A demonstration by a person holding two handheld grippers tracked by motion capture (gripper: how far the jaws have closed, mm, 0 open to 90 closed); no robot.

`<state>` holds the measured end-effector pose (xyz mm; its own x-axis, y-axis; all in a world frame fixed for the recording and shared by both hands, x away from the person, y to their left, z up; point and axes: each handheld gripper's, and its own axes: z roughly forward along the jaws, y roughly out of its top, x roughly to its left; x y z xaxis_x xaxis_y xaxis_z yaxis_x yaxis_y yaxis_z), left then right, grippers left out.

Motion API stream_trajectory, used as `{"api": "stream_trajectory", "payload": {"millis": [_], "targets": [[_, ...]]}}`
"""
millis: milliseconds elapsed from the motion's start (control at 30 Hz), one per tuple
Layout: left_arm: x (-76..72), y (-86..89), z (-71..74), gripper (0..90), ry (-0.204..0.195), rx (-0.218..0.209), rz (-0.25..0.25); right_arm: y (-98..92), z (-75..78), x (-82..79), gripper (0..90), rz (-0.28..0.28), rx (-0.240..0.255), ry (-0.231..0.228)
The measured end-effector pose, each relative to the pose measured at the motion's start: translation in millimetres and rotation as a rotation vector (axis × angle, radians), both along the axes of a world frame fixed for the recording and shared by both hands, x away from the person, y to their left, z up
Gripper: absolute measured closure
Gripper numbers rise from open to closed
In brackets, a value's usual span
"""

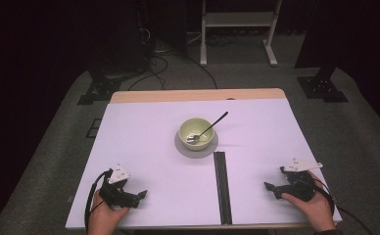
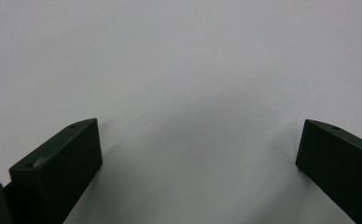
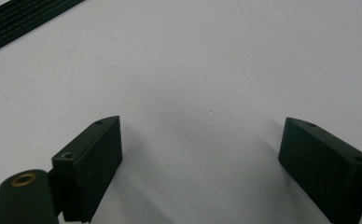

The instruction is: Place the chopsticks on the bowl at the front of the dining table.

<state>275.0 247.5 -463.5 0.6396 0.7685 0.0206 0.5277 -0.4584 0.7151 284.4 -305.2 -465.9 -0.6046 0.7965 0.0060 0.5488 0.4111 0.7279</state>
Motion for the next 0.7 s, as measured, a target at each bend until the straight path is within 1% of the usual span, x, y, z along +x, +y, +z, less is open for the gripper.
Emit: {"api": "stream_trajectory", "payload": {"millis": [433,533,600,700], "targets": [[0.0,0.0,-0.1,0.0,0.000,0.000,0.000,-2.4,0.6,0.8,13.1,-0.003,0.024,0.009],[-0.1,0.0,-0.1,0.0,-0.001,0.000,0.000,-2.2,0.6,0.7,13.1,-0.002,0.021,0.007],[-0.2,0.0,0.0,0.0,-0.001,0.001,0.000,-1.0,0.9,1.0,13.1,0.004,0.004,0.003],[-0.2,0.1,0.0,0.0,-0.001,0.001,-0.001,-0.2,0.9,0.4,13.1,0.001,0.002,0.001]]}}
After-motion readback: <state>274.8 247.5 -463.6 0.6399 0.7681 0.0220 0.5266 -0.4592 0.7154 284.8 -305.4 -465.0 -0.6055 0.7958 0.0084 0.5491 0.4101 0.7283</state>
